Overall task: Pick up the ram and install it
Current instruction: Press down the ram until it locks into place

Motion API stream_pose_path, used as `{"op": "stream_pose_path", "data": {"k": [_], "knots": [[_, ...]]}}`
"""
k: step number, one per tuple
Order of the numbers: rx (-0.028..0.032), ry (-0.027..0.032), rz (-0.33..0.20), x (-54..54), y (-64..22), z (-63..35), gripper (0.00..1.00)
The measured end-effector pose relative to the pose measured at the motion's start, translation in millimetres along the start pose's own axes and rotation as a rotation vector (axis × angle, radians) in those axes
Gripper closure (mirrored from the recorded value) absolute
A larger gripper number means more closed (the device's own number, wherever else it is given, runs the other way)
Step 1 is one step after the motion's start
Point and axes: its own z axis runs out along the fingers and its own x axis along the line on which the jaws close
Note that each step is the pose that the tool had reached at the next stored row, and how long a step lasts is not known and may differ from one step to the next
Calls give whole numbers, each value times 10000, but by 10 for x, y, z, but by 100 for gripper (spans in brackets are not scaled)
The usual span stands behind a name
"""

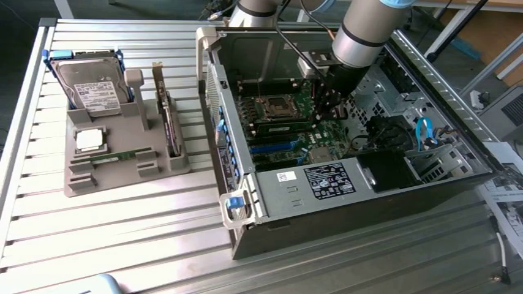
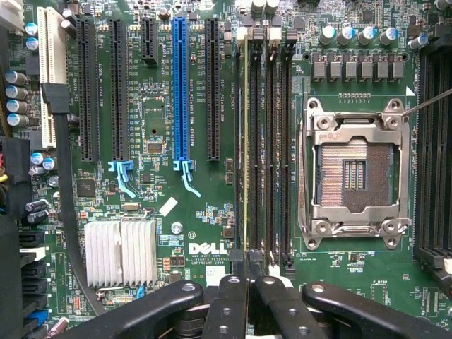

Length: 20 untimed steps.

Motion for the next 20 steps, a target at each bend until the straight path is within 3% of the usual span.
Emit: {"op": "stream_pose_path", "data": {"k": [4,12,20], "knots": [[2,-8,0,-1,0,-22,89],[1,2,1,-2,1,-172,89],[0,5,-1,-1,32,-180,89]]}}
